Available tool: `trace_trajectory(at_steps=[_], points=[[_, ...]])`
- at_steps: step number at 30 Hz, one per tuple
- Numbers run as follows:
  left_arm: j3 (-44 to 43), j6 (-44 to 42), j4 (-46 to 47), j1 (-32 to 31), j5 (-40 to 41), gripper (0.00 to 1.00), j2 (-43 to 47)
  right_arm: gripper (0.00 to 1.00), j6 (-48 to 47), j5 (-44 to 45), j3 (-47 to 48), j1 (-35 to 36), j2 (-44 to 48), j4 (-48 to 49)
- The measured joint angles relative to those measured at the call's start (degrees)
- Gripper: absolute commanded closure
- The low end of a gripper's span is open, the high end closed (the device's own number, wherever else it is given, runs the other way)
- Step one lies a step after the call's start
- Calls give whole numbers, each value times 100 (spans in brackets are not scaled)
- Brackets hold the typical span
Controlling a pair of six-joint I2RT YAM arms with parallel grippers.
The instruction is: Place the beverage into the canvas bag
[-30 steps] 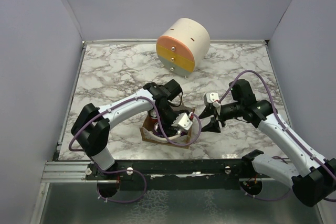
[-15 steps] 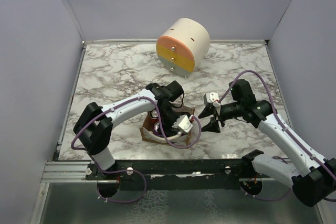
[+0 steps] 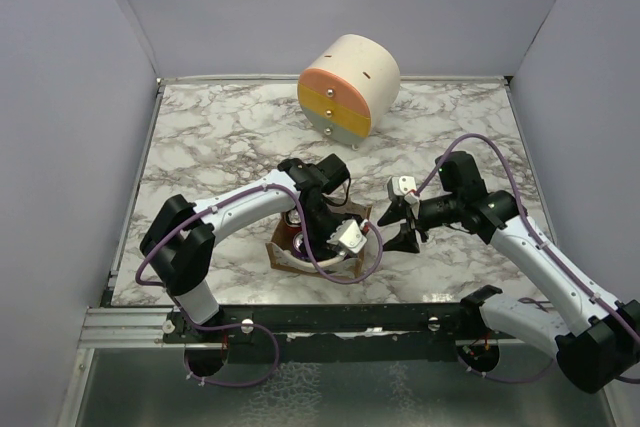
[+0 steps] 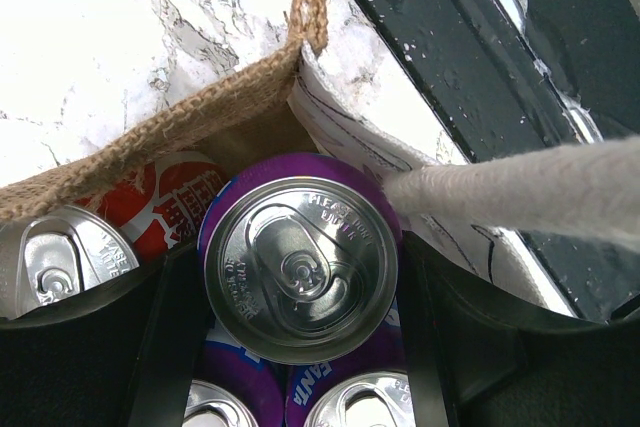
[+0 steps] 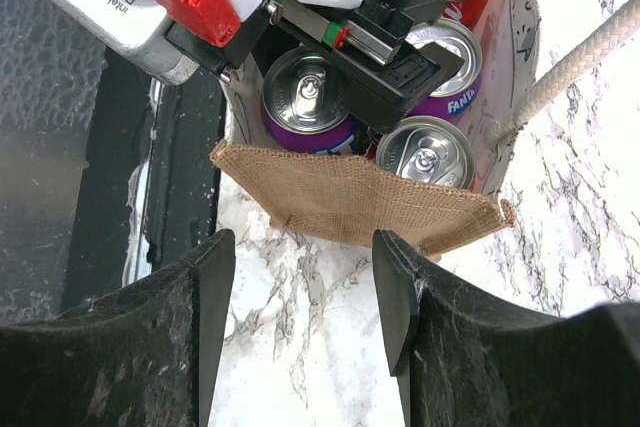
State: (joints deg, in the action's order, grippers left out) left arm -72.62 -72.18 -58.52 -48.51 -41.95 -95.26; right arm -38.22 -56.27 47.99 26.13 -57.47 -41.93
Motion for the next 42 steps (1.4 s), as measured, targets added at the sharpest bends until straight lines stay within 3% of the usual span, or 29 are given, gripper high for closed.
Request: trace_trajectory(at_steps=[11,31,42], points=[[13,-39,2,0,46,45,0,42,2,0,-2,-28,0,2],[116,-2,122,-26,94,40,59,42,9,0,-7,-37,0,4],[120,70,140,-26,122,32,79,42,44,0,-7,-72,0,9]])
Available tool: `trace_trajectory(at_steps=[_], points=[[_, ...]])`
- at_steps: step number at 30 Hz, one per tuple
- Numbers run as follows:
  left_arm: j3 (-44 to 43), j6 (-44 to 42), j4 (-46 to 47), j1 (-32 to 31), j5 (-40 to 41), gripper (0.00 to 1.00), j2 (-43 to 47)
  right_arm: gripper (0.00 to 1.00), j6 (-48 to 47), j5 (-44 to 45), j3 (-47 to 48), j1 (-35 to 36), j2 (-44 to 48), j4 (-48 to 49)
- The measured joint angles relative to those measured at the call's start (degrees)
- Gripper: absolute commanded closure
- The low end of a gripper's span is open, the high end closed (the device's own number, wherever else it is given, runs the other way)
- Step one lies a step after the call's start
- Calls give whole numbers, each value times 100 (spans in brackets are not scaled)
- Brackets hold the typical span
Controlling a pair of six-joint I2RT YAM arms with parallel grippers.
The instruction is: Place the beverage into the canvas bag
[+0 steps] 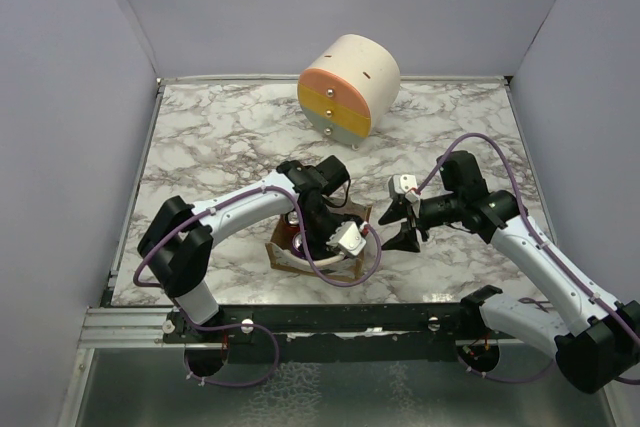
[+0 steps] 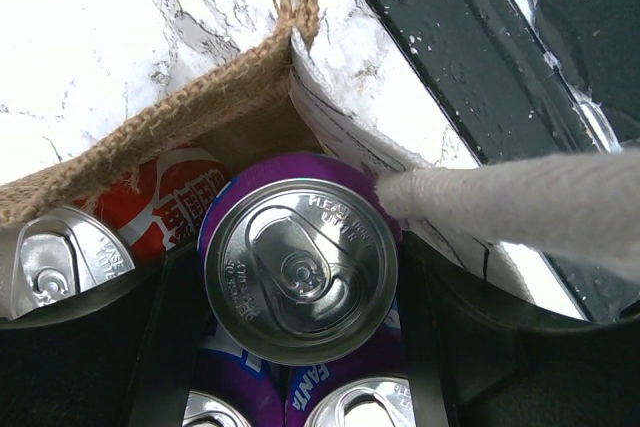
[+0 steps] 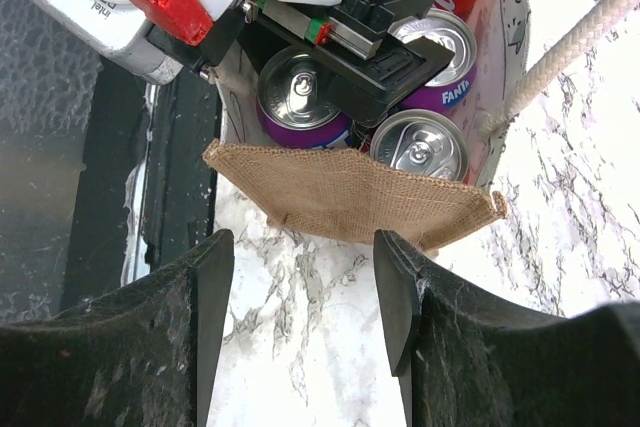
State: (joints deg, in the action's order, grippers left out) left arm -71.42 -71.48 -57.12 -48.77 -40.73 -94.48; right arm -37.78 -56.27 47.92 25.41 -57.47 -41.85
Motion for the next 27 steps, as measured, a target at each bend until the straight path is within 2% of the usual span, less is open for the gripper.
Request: trace_trajectory(at_steps=[14,27], points=[[20,105,-28,2,46,21,133,42,2,0,0,-2,0,9],[129,164,4,7,63,17,319,41,4,0,0,-63,-48,33]])
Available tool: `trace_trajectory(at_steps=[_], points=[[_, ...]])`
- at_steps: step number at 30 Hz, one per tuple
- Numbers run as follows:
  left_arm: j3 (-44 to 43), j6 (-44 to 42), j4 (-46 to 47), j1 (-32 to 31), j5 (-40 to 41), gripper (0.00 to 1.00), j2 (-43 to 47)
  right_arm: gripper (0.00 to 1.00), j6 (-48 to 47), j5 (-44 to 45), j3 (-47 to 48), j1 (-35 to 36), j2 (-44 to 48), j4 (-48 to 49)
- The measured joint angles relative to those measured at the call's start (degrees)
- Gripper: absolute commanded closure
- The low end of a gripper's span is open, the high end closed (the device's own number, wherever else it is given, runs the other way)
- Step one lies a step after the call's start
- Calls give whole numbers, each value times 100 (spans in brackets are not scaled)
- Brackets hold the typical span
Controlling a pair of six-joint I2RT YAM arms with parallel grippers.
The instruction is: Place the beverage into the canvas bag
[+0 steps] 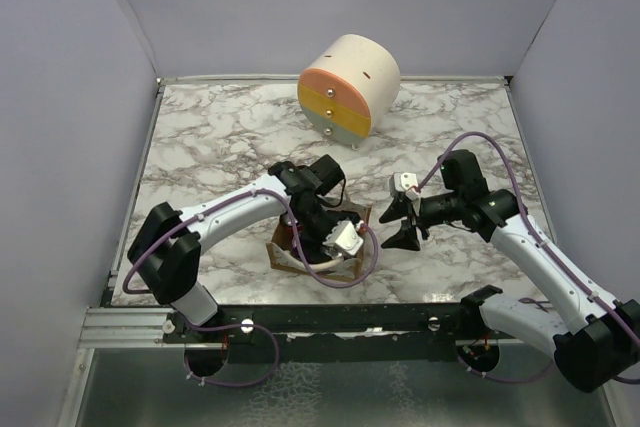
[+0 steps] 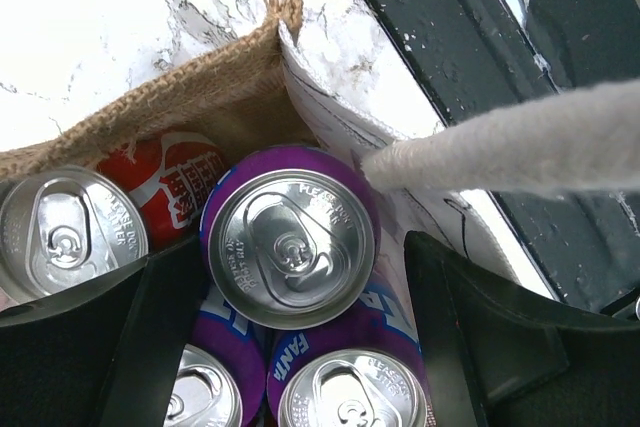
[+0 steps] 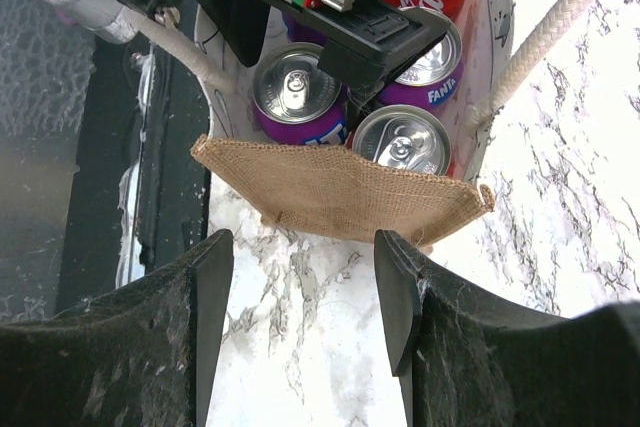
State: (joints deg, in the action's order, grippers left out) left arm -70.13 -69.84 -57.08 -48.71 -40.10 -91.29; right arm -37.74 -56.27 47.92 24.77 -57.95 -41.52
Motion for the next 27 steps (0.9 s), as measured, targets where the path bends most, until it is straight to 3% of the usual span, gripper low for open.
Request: trace_trajectory(at_steps=[10,16,23,25,27], points=[[15,186,-79,22,245,15,402,41,166,33,0,-20,0,107],[-138,509,-118,22,570,12,789,34,459,295,0,-240,111,240],[-420,1141,-13,201,1141,7,1309,14,846,765,0,-675,378,505],[-481,1294,31,315,1294,6,1453,0,968,968,0,-789,387,605],[-529,1436,72,439,1405,4,1582,0,1106,1209,-2,-896,387,713]])
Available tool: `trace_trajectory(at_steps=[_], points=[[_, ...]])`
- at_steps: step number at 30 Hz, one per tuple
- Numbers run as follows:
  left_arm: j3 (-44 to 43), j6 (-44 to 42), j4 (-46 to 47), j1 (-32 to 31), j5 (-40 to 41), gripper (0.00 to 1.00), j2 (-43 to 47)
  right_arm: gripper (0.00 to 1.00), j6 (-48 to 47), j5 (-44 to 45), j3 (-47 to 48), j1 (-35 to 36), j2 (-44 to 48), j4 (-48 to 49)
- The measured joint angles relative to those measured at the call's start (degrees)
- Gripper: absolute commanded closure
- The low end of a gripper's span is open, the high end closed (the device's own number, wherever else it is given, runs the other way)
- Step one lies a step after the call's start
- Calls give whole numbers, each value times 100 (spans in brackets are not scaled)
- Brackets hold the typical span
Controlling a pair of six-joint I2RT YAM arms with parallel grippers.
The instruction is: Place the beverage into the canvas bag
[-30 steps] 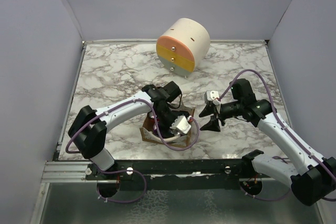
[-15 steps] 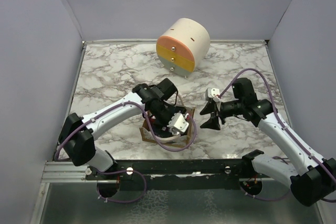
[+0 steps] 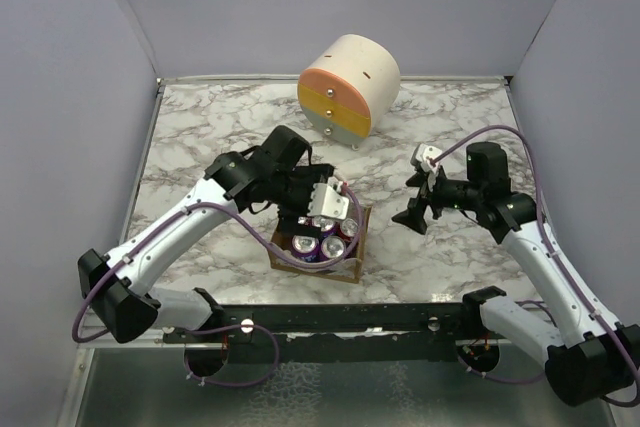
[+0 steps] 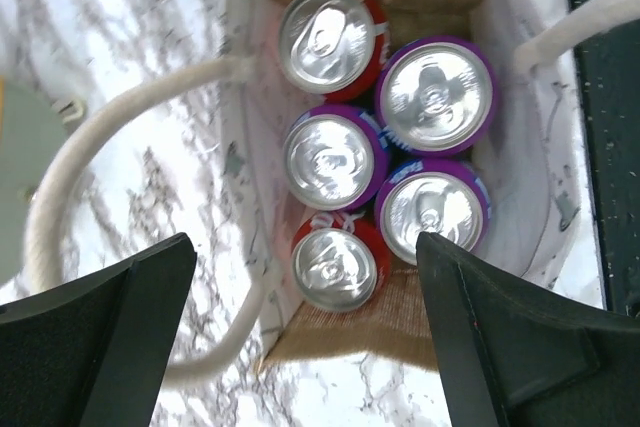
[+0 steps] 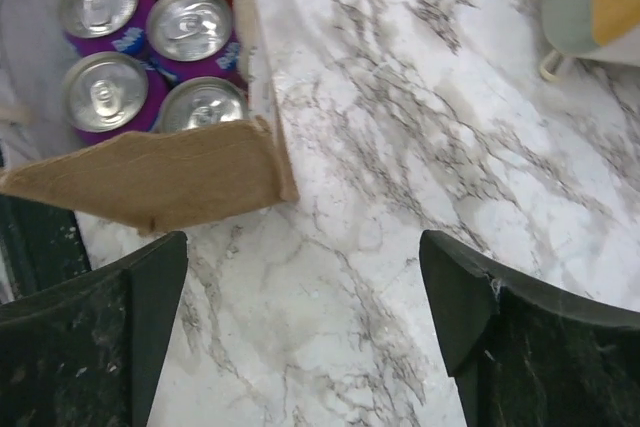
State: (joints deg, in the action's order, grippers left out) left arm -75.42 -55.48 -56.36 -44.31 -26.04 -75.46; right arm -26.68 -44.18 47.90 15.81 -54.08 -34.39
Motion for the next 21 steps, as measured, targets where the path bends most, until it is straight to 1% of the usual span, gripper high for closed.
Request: trace_trajectory(at_steps=[5,11,16,21], points=[[-33,278,90,442,201,1,256,0,289,706,-28,-164,4,247],[-31,614,249,1285,505,1,470,0,656,2013,-31,-208,-63,586],[219,1119,817,1974,903,1,979,0,1058,3261,7,-223,-507,815],[560,1897,1670,2529,1556,1,1338,1,1331,4321,212,-234,-791,914]])
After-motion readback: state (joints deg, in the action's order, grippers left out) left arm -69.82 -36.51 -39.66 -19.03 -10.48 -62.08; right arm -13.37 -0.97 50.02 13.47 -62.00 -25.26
